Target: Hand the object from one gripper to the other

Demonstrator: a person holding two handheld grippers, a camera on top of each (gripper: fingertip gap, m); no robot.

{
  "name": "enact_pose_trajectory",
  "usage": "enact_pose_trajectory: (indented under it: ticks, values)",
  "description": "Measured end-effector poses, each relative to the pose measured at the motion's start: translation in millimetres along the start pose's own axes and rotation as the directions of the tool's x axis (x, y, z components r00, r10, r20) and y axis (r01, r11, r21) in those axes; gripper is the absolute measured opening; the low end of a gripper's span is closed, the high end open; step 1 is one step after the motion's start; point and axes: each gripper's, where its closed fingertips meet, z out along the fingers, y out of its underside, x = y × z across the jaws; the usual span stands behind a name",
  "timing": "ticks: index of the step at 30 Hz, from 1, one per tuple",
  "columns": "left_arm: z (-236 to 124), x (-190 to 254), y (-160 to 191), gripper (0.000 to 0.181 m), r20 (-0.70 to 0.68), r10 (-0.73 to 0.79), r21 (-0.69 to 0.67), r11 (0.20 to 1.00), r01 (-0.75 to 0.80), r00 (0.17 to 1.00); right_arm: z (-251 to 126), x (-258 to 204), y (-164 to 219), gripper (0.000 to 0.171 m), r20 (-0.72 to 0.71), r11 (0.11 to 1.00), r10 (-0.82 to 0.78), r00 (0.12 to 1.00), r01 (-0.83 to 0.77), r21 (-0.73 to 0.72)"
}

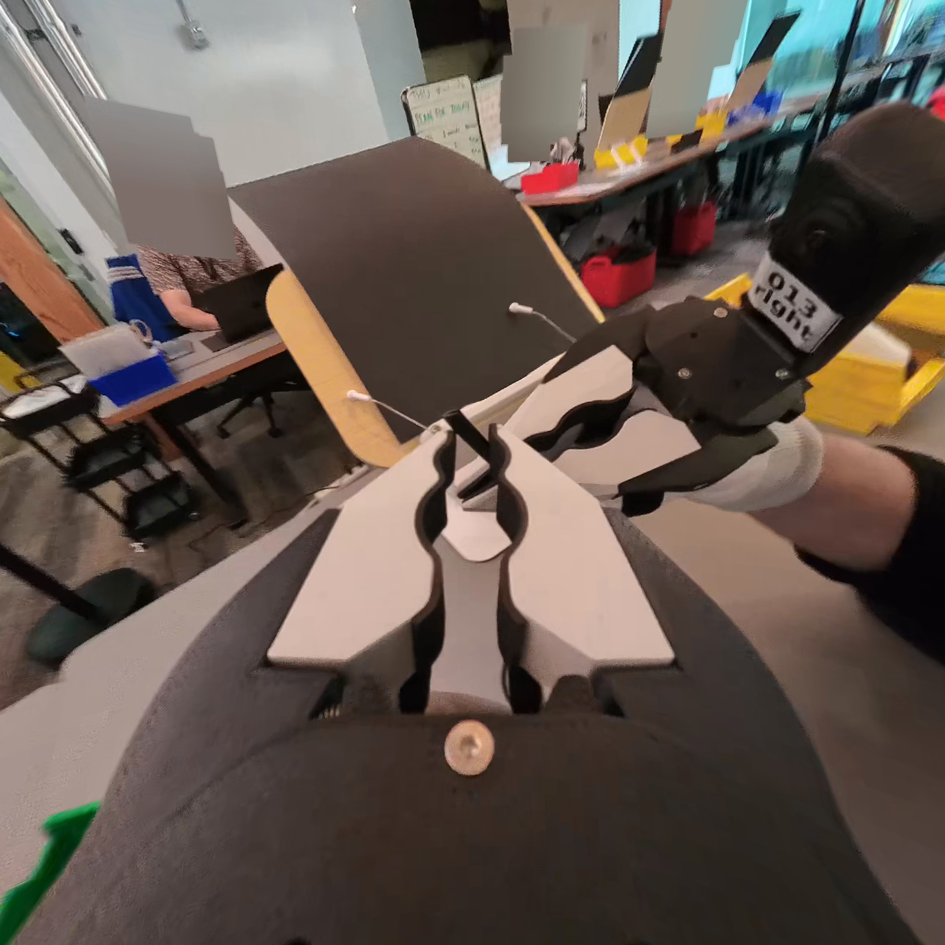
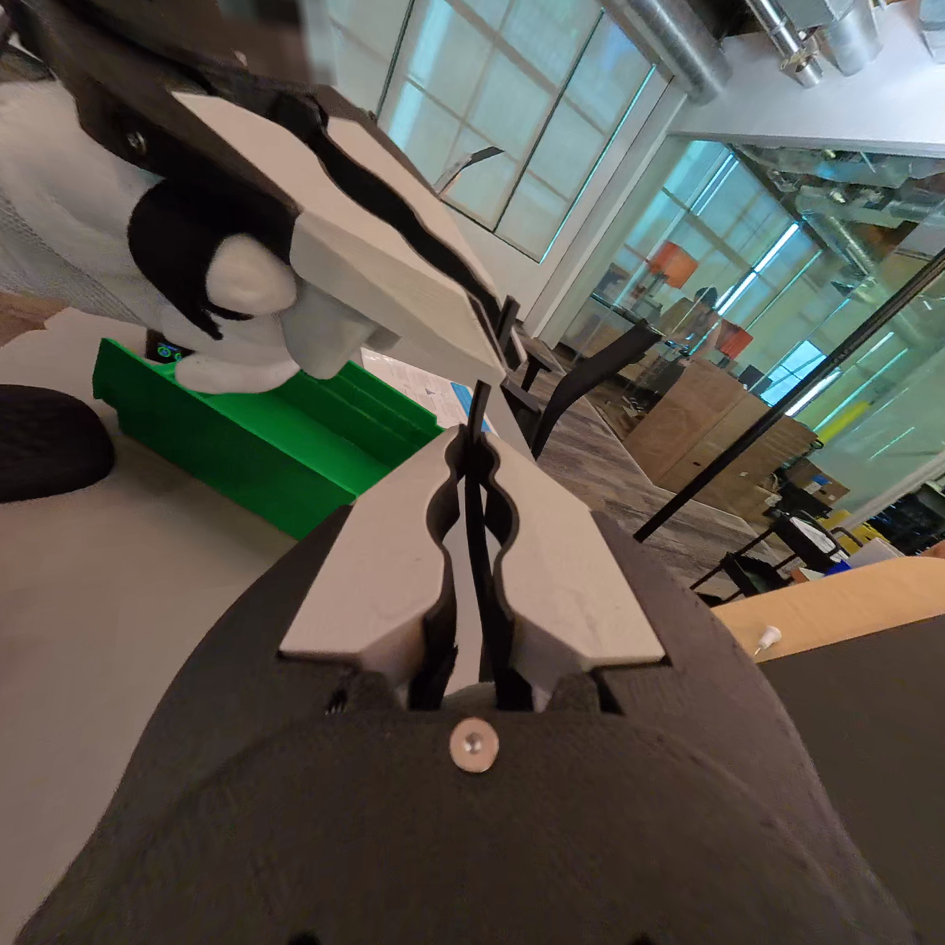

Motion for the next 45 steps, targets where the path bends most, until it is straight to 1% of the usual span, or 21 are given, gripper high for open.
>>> enact_pose_trajectory:
  ticks: [2,4,5,8,10,12,14,16,19,20,23,29,31,32,34,36,38,39,42,44,45]
  values:
    - [5.3,2.9,3.0,0.008,-0.029,-0.056,0.022,0.998,0.056,0.998,-4.3,2.2,5.5,0.000,0.020,1.000,-0.016,1.000,0.017,-0.021]
    - [10.6,7.0,4.4,0.005,-0.046,-0.068,0.038,0.997,0.070,0.997,-8.0,-0.6,10.6,0.000,0.071,0.999,0.002,0.997,0.001,-0.038]
    - [13.0,5.5,5.3,0.004,-0.029,-0.064,0.039,0.997,0.065,0.998,-10.1,-0.7,15.3,0.006,0.091,0.998,0.013,0.996,-0.007,-0.061]
    - [17.0,1.8,10.2,0.004,-0.015,-0.052,0.026,0.998,0.053,0.999,-27.6,1.8,38.3,0.027,0.152,0.980,0.026,0.988,0.005,-0.199]
    - [17.0,-5.1,17.4,0.004,0.012,-0.057,0.004,0.998,0.057,0.998,-48.1,1.1,59.2,0.025,0.203,0.945,0.070,0.977,0.000,-0.326]
    - [13.2,-11.6,22.3,0.004,0.035,-0.049,-0.004,0.999,0.049,0.998,-68.4,1.2,87.2,0.024,0.216,0.881,0.120,0.969,-0.003,-0.474]
    - [5.9,-16.9,22.7,0.004,0.059,-0.039,-0.007,0.999,0.039,0.997,-87.1,-3.0,125.5,0.024,0.217,0.771,0.182,0.959,-0.002,-0.637]
    - [-0.4,-19.2,25.7,0.004,0.068,-0.023,-0.038,0.999,0.026,0.997,-93.8,-0.4,162.1,0.022,0.175,0.670,0.216,0.960,-0.015,-0.742]
    - [-12.9,-23.8,26.4,0.004,0.102,0.022,-0.070,0.997,-0.014,0.995,-95.0,4.0,216.1,0.022,0.095,0.513,0.240,0.966,-0.043,-0.857]
    - [-17.7,-23.8,24.2,0.004,0.102,0.025,-0.070,0.997,-0.018,0.994,-96.6,0.9,231.3,0.021,0.089,0.464,0.249,0.964,-0.039,-0.885]
    - [-28.4,-24.1,24.0,0.004,0.106,0.033,-0.092,0.995,-0.023,0.994,-97.2,-4.2,260.5,0.021,0.069,0.376,0.257,0.964,-0.034,-0.926]
    - [-34.9,-22.3,35.2,0.004,0.106,0.021,-0.105,0.994,-0.010,0.994,-87.6,-5.6,289.0,0.020,0.016,0.340,0.270,0.963,-0.080,-0.937]
    - [-34.9,-23.4,40.1,0.004,0.109,0.009,-0.106,0.994,0.003,0.994,-88.6,-7.8,300.2,0.020,0.006,0.315,0.277,0.961,-0.085,-0.945]
    - [-34.7,-24.0,42.1,0.004,0.110,0.002,-0.105,0.994,0.010,0.994,-87.3,-10.7,303.1,0.017,0.009,0.316,0.292,0.956,-0.088,-0.945]
    - [-33.7,-24.2,45.9,0.004,0.107,-0.009,-0.106,0.994,0.020,0.994,-77.6,-12.9,303.2,0.009,-0.004,0.360,0.328,0.945,-0.129,-0.924]
    - [-31.8,-24.7,49.2,0.004,0.108,-0.014,-0.108,0.994,0.026,0.994,-72.9,-11.2,303.3,0.005,0.008,0.394,0.326,0.945,-0.128,-0.910]
    - [-29.7,-25.0,52.1,0.004,0.108,-0.017,-0.111,0.993,0.029,0.994,-72.0,-4.9,301.8,0.002,-0.003,0.405,0.306,0.952,-0.133,-0.904]
    - [-28.7,-25.2,53.4,0.004,0.108,-0.021,-0.111,0.993,0.033,0.994,-68.7,-2.7,294.5,0.002,-0.002,0.434,0.307,0.952,-0.142,-0.890]
    - [-24.6,-24.2,58.6,0.004,0.100,-0.033,-0.114,0.992,0.044,0.994,-53.4,5.3,248.2,0.001,0.017,0.572,0.313,0.950,-0.174,-0.801]
    - [-21.3,-22.1,62.9,0.004,0.089,-0.050,-0.112,0.992,0.060,0.995,-40.8,10.5,198.4,0.001,0.049,0.703,0.308,0.950,-0.193,-0.685]
    - [-19.9,-21.5,64.3,0.004,0.087,-0.058,-0.106,0.992,0.067,0.995,-33.9,11.2,167.1,0.001,0.082,0.782,0.302,0.950,-0.197,-0.591]
